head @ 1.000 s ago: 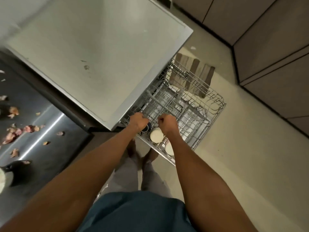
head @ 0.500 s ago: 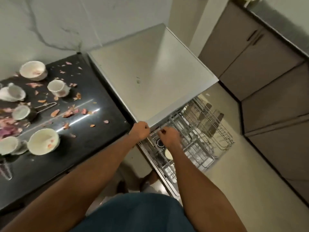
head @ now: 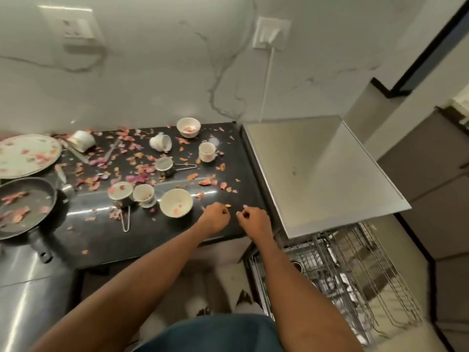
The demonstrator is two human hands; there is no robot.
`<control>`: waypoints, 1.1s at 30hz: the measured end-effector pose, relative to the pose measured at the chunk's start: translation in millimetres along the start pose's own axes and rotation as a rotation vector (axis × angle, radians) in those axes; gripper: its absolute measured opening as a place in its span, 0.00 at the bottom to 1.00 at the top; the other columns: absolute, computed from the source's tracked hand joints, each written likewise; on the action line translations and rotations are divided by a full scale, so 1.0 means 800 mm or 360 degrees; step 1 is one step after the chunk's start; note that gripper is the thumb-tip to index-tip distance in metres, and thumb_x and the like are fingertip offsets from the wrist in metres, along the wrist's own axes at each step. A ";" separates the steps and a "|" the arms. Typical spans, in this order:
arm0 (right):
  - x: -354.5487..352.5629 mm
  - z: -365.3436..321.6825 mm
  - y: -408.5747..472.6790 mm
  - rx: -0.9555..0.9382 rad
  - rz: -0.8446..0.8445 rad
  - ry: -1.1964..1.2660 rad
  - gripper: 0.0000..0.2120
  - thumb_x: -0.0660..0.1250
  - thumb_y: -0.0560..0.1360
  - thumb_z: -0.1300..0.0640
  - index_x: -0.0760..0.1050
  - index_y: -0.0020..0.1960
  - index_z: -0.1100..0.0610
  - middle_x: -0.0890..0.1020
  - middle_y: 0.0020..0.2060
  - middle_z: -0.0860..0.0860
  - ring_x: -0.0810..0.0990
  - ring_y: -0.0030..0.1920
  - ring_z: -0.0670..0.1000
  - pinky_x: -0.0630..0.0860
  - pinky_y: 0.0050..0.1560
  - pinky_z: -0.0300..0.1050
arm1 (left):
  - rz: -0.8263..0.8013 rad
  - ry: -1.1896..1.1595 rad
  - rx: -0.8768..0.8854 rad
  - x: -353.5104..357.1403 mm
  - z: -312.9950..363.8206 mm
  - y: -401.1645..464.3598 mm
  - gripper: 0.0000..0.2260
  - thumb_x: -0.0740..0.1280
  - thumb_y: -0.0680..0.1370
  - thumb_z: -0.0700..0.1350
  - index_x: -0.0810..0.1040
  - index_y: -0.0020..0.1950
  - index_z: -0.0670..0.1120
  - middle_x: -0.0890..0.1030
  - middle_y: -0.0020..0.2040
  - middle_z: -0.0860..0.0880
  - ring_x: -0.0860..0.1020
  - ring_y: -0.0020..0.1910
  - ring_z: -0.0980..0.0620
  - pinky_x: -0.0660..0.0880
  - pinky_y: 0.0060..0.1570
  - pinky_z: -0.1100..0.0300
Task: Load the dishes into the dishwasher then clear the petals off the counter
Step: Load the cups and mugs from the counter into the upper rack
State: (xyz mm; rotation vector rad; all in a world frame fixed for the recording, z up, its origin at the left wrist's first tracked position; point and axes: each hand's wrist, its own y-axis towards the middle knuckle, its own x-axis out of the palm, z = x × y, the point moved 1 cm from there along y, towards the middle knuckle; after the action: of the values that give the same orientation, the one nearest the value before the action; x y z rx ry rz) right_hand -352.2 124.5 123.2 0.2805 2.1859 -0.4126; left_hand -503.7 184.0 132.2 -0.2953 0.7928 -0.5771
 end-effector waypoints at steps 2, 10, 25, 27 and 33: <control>0.013 -0.024 0.005 -0.0064 -0.0077 -0.0040 0.14 0.69 0.76 0.46 0.83 0.41 0.56 0.86 0.41 0.54 0.84 0.45 0.58 0.80 0.47 0.52 | 0.0050 -0.0057 -0.0039 -0.021 -0.020 -0.008 0.10 0.64 0.77 0.41 0.82 0.40 0.41 0.84 0.39 0.44 0.83 0.41 0.44 0.82 0.47 0.46; 0.055 -0.103 0.034 -0.0413 -0.0296 -0.0170 0.12 0.68 0.79 0.46 0.83 0.45 0.53 0.84 0.37 0.49 0.82 0.39 0.49 0.80 0.45 0.50 | 0.0424 -0.0364 -0.0230 -0.067 -0.083 -0.039 0.09 0.64 0.80 0.41 0.83 0.49 0.41 0.85 0.43 0.43 0.83 0.45 0.44 0.82 0.52 0.45; 0.115 -0.139 0.104 -0.0764 -0.0785 -0.0460 0.24 0.67 0.76 0.67 0.76 0.70 0.52 0.74 0.69 0.53 0.74 0.70 0.55 0.72 0.69 0.50 | 0.0748 -0.0397 -0.0556 -0.098 -0.138 -0.033 0.12 0.66 0.75 0.39 0.79 0.59 0.44 0.80 0.58 0.44 0.78 0.58 0.45 0.75 0.60 0.52; 0.111 -0.131 0.115 -0.0773 -0.0801 -0.0440 0.23 0.66 0.77 0.66 0.76 0.70 0.52 0.76 0.69 0.52 0.74 0.70 0.54 0.71 0.69 0.48 | 0.0748 -0.0423 -0.0559 -0.090 -0.139 -0.025 0.12 0.66 0.75 0.39 0.78 0.58 0.46 0.80 0.59 0.44 0.79 0.59 0.46 0.76 0.60 0.50; 0.110 -0.117 0.142 -0.0732 -0.0893 -0.0202 0.16 0.76 0.71 0.62 0.84 0.58 0.52 0.81 0.57 0.48 0.82 0.56 0.50 0.80 0.60 0.49 | 0.0868 -0.0443 -0.0519 -0.091 -0.118 -0.008 0.19 0.68 0.76 0.36 0.76 0.67 0.43 0.78 0.67 0.43 0.76 0.65 0.46 0.74 0.66 0.51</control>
State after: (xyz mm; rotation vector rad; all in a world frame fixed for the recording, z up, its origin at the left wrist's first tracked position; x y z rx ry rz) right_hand -433.6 269.9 83.7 -0.6051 2.1367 -0.2068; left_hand -616.2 218.3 113.7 -0.4277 0.6566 0.1092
